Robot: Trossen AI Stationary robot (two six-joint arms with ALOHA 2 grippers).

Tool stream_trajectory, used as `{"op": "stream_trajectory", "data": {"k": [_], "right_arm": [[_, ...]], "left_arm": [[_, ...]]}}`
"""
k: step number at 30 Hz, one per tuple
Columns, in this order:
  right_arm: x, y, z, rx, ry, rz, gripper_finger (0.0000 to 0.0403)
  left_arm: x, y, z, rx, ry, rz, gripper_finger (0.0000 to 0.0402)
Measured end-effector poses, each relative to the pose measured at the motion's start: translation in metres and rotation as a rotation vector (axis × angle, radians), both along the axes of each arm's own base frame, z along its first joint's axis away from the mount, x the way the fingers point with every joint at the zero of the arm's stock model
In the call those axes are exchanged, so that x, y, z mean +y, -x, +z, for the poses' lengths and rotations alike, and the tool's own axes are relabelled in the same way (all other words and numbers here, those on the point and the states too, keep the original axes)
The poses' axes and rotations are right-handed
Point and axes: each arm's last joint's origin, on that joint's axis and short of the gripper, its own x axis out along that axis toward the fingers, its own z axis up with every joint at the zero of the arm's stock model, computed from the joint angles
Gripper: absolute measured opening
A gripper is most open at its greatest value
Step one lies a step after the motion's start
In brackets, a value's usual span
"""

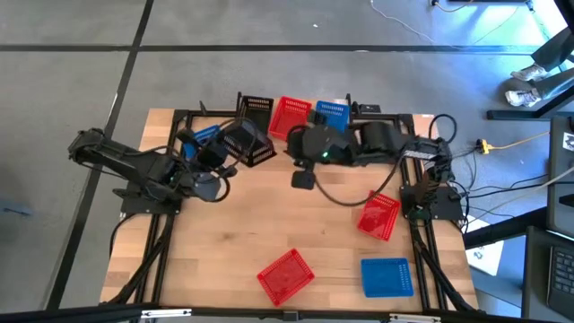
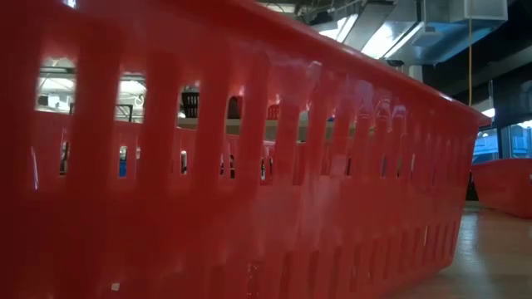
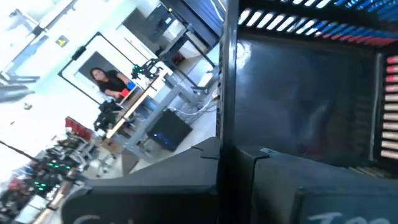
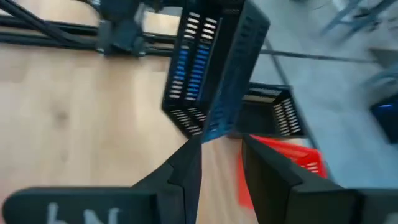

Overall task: Stack baskets on shelf by color
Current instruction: Stack the bottom black bin on the black bin on the shelf

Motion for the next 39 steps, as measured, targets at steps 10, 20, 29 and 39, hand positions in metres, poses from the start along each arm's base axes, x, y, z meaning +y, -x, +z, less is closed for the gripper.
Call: {"op": "stream_trajectory", "data": {"k": [10, 20, 29, 39], "right_arm": [[0.01, -0.028, -0.012, -0.111, 0.078, -0.144, 0.0111], [0.013, -0.036, -0.016, -0.137, 0.007, -0.107, 0.0111], [0.008, -0.046, -0.027, -0.126, -0.008, -0.133, 0.0111], [-0.011, -0.052, -0.033, -0.12, -0.01, -0.206, 0.0111]], "left_arm": [[-0.008, -0.02, 0.009, 0.052, -0.073, 0.034, 0.0], [-0.008, -0.02, 0.011, 0.048, -0.082, 0.053, 0.0], [-0.008, -0.02, 0.012, 0.038, -0.078, 0.053, 0.0], [-0.014, -0.019, 0.012, 0.035, -0.079, 0.025, 0.0]]}}
